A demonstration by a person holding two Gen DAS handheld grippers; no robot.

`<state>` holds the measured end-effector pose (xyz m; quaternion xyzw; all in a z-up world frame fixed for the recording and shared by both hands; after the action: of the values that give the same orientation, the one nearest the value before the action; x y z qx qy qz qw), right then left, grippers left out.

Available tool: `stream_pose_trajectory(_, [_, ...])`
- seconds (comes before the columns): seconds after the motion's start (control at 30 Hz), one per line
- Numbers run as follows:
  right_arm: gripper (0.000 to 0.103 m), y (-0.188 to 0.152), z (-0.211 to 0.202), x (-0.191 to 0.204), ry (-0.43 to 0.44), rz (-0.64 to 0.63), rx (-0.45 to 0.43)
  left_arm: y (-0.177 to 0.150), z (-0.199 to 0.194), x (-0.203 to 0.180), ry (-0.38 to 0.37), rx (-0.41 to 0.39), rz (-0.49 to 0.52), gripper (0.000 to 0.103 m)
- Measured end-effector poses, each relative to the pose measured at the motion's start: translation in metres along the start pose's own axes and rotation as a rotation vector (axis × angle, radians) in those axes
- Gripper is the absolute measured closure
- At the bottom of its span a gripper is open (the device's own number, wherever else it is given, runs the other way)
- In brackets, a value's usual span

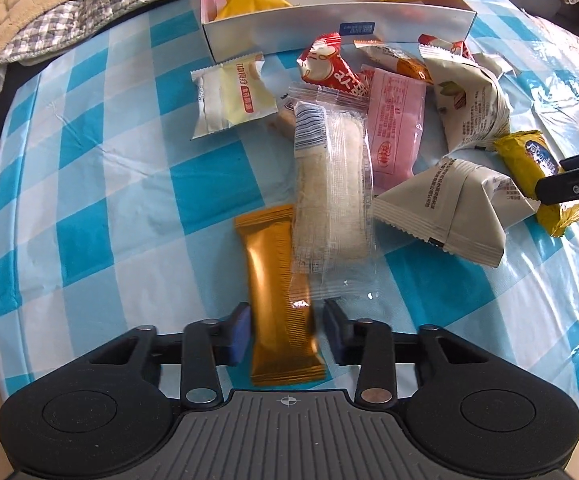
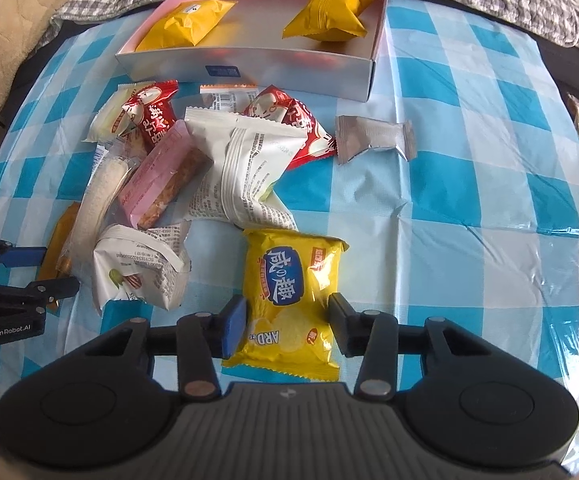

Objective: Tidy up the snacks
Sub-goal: 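Grasp the gold bar with the left tool while the right grasps the yellow biscuit packet, then lower the gold bar and yellow biscuit packet into the box, open both tools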

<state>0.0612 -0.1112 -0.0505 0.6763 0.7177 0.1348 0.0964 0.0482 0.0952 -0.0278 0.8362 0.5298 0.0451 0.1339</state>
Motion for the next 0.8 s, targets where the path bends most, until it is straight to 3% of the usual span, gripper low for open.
stream_pose_trajectory(0.23, [0.075,0.003,-0.004,-0.007,0.028,0.048,-0.010,0.001,-0.004,0.009,0.018,-0.011,-0.033,0.076])
stream_pose_trajectory(0.43, [0.075,0.003,-0.003,-0.007,0.032,0.053,-0.003,0.005,-0.009,0.013,0.023,-0.033,-0.044,0.077])
stream_pose_trajectory(0.57, [0.052,-0.001,0.006,-0.007,0.006,0.046,0.023,0.006,-0.011,0.011,0.019,-0.044,-0.049,0.077])
stream_pose_trajectory(0.8, [0.069,-0.002,0.009,-0.007,0.063,0.085,0.032,0.012,-0.020,0.011,-0.005,-0.086,-0.066,0.077])
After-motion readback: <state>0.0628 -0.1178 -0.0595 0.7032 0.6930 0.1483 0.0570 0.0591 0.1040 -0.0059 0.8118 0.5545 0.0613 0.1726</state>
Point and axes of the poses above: each gripper's, at about its wrist camera, not at the fingertips, and z roughly the way its jaws point, x to its left, y to its top, the point moved 2 cm from there along z, roughly the way its jaws point, and after that the axes turned 7 degrees about -y, right-handed, at the moved point
